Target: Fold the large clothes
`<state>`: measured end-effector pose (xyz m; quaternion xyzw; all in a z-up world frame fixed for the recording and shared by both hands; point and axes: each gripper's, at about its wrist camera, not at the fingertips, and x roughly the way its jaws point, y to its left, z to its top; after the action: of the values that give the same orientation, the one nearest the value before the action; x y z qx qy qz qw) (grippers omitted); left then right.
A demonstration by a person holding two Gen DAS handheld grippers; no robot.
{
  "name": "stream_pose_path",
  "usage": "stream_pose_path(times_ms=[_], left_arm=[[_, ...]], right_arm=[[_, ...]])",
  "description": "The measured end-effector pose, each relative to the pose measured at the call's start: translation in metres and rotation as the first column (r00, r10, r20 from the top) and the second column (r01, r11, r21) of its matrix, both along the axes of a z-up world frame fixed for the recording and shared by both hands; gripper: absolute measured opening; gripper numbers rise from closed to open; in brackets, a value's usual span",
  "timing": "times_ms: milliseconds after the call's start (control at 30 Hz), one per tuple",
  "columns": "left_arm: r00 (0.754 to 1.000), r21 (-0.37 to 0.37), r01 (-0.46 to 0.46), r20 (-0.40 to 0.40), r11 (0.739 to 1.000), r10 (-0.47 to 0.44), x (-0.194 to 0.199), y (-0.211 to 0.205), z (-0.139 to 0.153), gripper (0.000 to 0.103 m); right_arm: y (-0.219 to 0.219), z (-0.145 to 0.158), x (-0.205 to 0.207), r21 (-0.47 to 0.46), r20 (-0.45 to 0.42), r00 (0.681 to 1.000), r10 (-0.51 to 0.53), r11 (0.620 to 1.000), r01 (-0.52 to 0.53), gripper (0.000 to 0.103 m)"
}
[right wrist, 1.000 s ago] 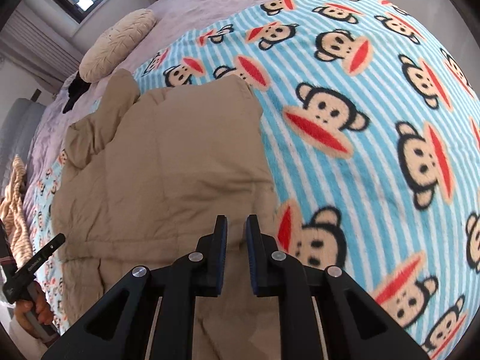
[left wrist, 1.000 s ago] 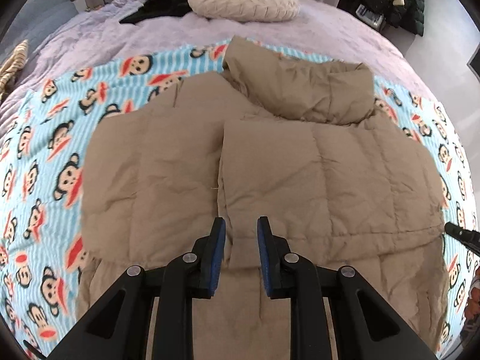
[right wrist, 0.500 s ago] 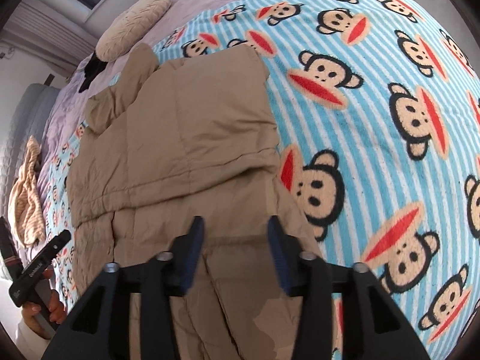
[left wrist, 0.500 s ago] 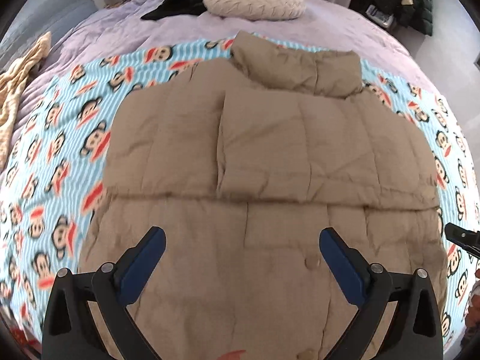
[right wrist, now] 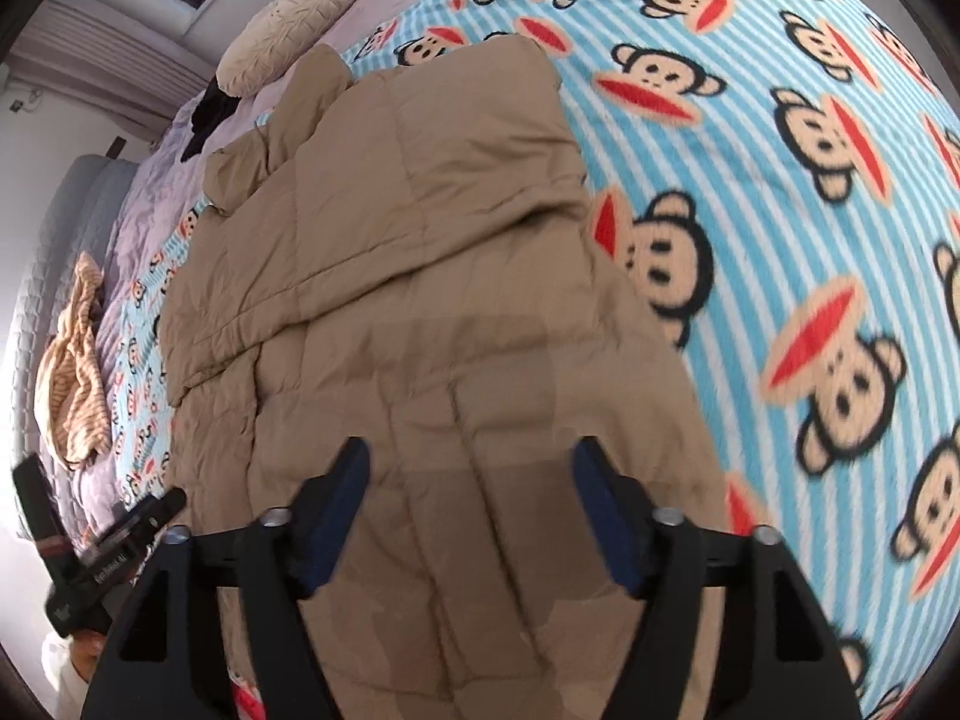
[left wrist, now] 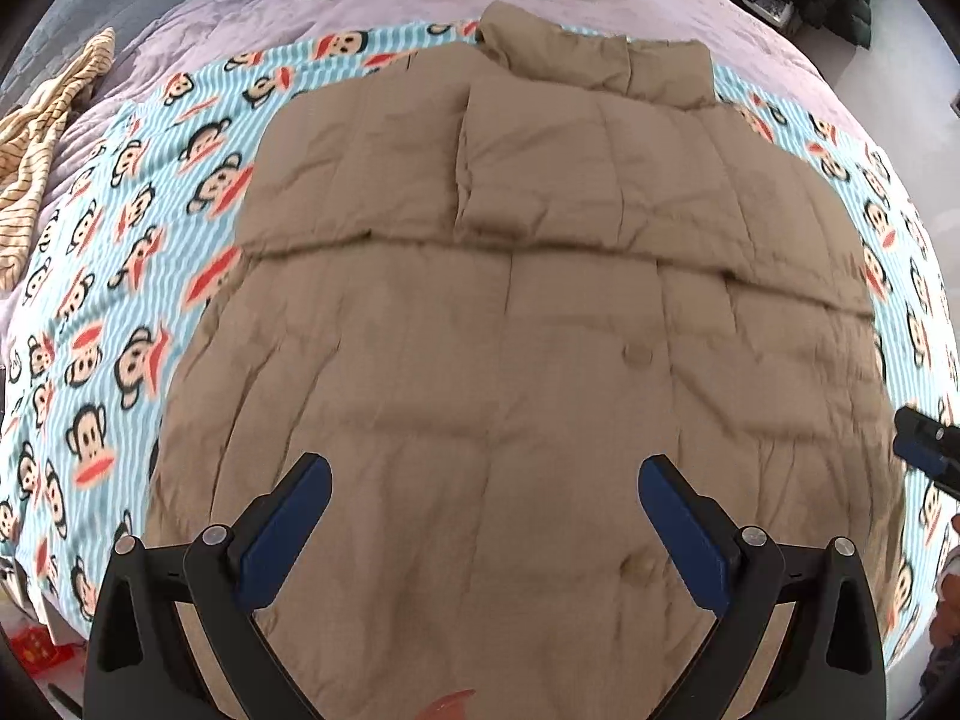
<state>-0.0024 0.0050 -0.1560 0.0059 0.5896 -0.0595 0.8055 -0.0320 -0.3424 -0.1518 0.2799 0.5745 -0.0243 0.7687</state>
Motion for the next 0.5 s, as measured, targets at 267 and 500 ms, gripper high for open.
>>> stream_pose_path(times_ms=[267, 500], left_arm=[[0.999, 0.011, 0.026, -0.036, 1.000, -0.025, -0.045, 0.036, 0.004, 0.103], [0.998, 0.014, 0.030, -0.061, 0.999, -0.029, -0.074, 0.066, 0.006, 0.103]], right_arm=[[0.034, 0.010, -0.041, 0.016, -0.004, 0.999, -0.034, 0.999, 0.034, 0.084], [0.058, 0.014, -0.076, 0.072, -0.019, 0.996, -0.092, 0.993, 0.093, 0.086]])
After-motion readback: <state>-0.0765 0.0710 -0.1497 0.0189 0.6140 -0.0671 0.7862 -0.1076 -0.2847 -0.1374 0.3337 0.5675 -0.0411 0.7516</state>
